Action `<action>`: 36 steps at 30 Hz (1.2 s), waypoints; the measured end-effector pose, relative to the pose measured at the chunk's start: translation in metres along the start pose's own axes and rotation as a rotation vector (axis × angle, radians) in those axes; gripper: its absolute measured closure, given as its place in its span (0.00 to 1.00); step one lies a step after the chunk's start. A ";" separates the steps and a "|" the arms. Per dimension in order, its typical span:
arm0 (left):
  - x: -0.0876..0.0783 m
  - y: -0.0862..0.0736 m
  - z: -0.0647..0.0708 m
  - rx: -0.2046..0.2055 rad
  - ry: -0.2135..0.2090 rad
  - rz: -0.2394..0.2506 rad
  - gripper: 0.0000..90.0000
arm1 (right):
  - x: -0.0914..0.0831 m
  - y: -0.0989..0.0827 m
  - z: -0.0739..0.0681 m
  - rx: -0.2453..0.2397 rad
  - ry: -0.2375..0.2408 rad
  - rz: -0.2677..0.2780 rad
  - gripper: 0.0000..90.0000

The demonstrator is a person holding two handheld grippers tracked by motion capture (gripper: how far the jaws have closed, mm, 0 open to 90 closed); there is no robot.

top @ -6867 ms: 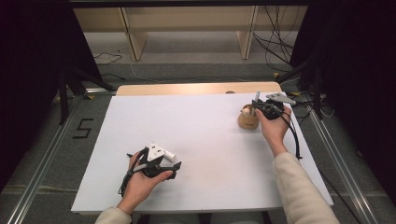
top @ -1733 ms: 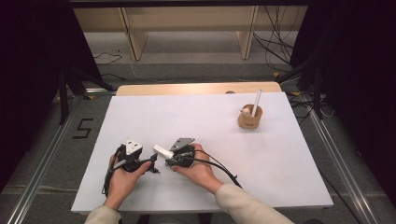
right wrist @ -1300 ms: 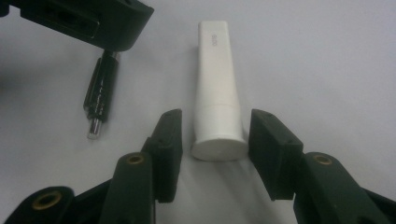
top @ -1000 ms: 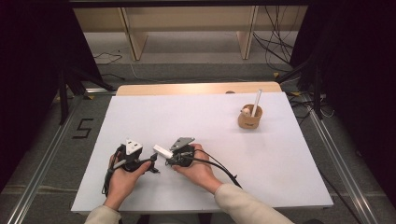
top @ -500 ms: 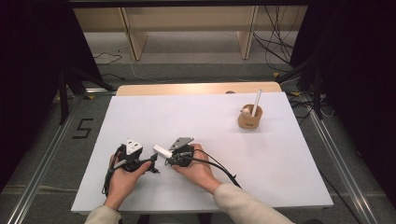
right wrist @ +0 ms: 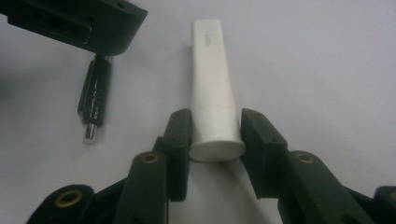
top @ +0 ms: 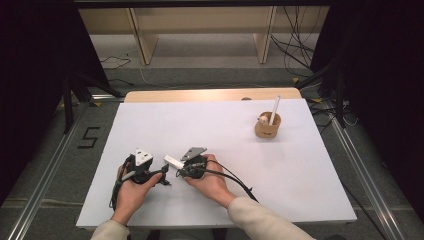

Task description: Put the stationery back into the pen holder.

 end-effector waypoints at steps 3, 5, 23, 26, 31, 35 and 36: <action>0.000 0.000 0.000 0.000 0.000 0.000 0.39 | 0.000 0.000 0.000 0.003 0.001 -0.002 0.72; 0.000 0.000 0.000 0.000 0.000 0.000 0.39 | 0.000 0.001 0.000 0.007 -0.002 -0.007 0.72; 0.000 0.000 -0.001 -0.002 0.000 0.001 0.39 | 0.000 0.001 -0.001 0.021 -0.009 -0.005 0.73; 0.000 0.000 -0.001 0.003 0.001 0.001 0.39 | 0.000 0.001 -0.001 0.017 -0.009 -0.003 0.73; 0.000 0.000 -0.002 0.016 0.002 0.005 0.40 | -0.001 0.001 -0.001 0.028 -0.001 0.021 0.73; -0.001 0.000 -0.002 0.023 0.003 0.009 0.40 | -0.002 0.002 -0.002 0.030 0.007 0.032 0.73; -0.001 0.000 -0.002 0.024 0.003 0.009 0.40 | -0.002 0.002 -0.002 0.032 0.008 0.034 0.73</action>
Point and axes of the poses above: each handheld gripper's, and its own axes: x roughly forward along the jaws, y roughly out of its top, z roughly to its right, the point moved 1 cm from there along x, roughly forward along the jaws, and after that the axes turned 4 degrees about -x, right-handed, at the moved point
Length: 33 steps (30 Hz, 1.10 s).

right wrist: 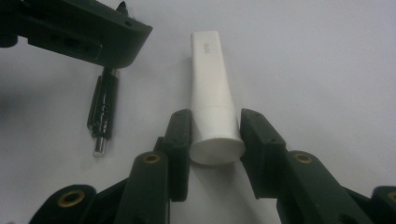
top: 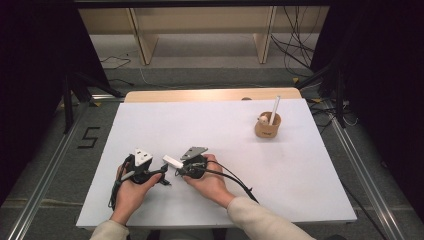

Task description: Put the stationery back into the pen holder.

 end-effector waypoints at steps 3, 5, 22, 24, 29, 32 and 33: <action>0.000 0.000 0.000 0.005 0.000 0.000 0.40 | -0.002 0.001 0.001 0.001 -0.001 0.008 0.73; 0.000 0.000 0.000 0.005 -0.001 0.002 0.40 | -0.003 0.002 0.003 0.003 -0.004 0.019 0.73; 0.000 0.000 0.005 0.103 -0.030 0.003 0.39 | -0.023 0.005 0.012 -0.002 0.029 0.037 0.73; 0.001 0.000 0.009 0.152 -0.052 0.001 0.38 | -0.030 0.003 0.015 -0.013 0.033 0.032 0.73; 0.004 0.000 0.027 0.263 -0.128 0.008 0.37 | -0.051 -0.005 0.022 -0.018 0.070 0.015 0.73; 0.006 0.000 0.038 0.328 -0.170 0.000 0.36 | -0.064 -0.012 0.026 -0.031 0.083 0.004 0.73; 0.007 0.001 0.041 0.349 -0.186 -0.004 0.35 | -0.068 -0.015 0.027 -0.031 0.086 0.001 0.73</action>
Point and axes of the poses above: each handheld gripper's, and its own axes: x roughly forward along the jaws, y roughly out of its top, z roughly to its right, the point moved 1 cm from there along x, roughly forward along the jaws, and after that the axes turned 4 degrees about -x, right-handed, at the moved point
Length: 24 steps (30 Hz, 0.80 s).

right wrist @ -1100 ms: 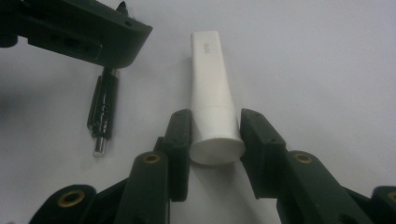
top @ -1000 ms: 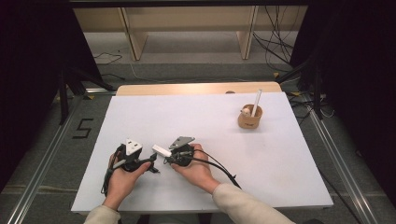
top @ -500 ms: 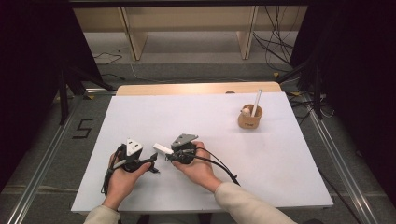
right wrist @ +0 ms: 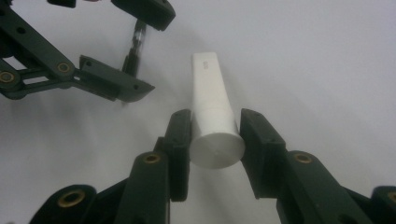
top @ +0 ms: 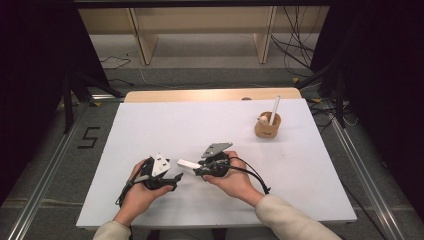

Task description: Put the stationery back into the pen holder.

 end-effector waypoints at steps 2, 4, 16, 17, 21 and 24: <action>0.003 0.002 0.004 0.041 -0.031 0.000 0.35 | -0.007 -0.005 0.000 -0.008 0.011 -0.014 0.73; 0.006 0.004 0.009 0.073 -0.061 -0.001 0.34 | -0.013 -0.010 -0.001 -0.015 0.017 -0.020 0.73; 0.022 0.013 0.027 0.250 -0.183 -0.026 0.42 | -0.024 -0.014 -0.010 -0.046 0.056 -0.025 0.73; 0.023 0.013 0.028 0.259 -0.179 -0.023 0.44 | -0.024 -0.013 -0.011 -0.055 0.057 -0.030 0.73; 0.025 0.015 0.030 0.291 -0.165 -0.015 0.52 | -0.023 -0.010 -0.013 -0.061 0.064 -0.022 0.73; 0.026 0.016 0.030 0.317 -0.172 -0.020 0.58 | -0.022 -0.009 -0.014 -0.062 0.066 -0.016 0.73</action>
Point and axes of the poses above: each handheld gripper's, and its own axes: x roughly forward along the jaws, y roughly out of its top, z roughly to its right, the point moved 1 cm from there along x, roughly forward along the jaws, and after that the axes turned 4 degrees about -x, right-handed, at the moved point
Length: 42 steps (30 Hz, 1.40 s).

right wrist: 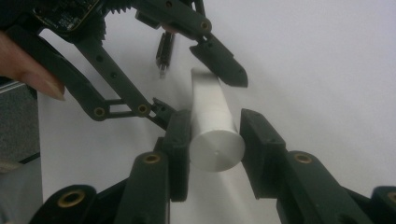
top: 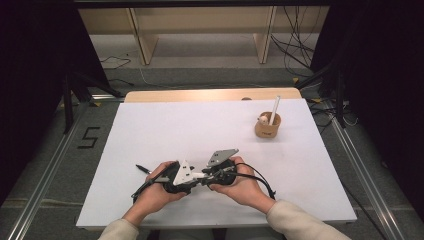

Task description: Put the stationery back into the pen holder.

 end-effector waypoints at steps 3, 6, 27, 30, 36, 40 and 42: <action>0.001 0.001 0.001 0.022 -0.010 0.000 0.63 | -0.001 0.001 0.002 0.014 0.009 0.010 0.73; 0.001 0.004 0.002 0.031 -0.016 0.007 0.68 | -0.002 0.004 0.005 0.020 0.016 0.027 0.72; -0.001 0.004 -0.009 -0.440 0.005 0.112 0.74 | -0.017 -0.003 0.024 0.127 -0.057 0.294 0.42; -0.002 0.005 -0.009 -0.474 0.011 0.114 0.74 | -0.019 -0.009 0.025 0.137 -0.061 0.291 0.42; -0.001 0.007 -0.008 -0.527 0.021 0.137 0.74 | -0.015 -0.021 0.024 0.161 -0.058 0.273 0.41; 0.000 0.008 -0.008 -0.563 0.010 0.161 0.74 | -0.014 -0.023 0.024 0.180 -0.064 0.289 0.42; 0.001 0.008 -0.007 -0.569 0.015 0.167 0.74 | -0.014 -0.022 0.024 0.189 -0.061 0.306 0.42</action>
Point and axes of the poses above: each handheld gripper's, and its own axes: x roughly forward along the jaws, y roughly out of its top, z roughly to its right, the point moved 1 cm from there along x, roughly forward along the jaws, and after that the axes turned 4 degrees about -x, right-handed, at the moved point
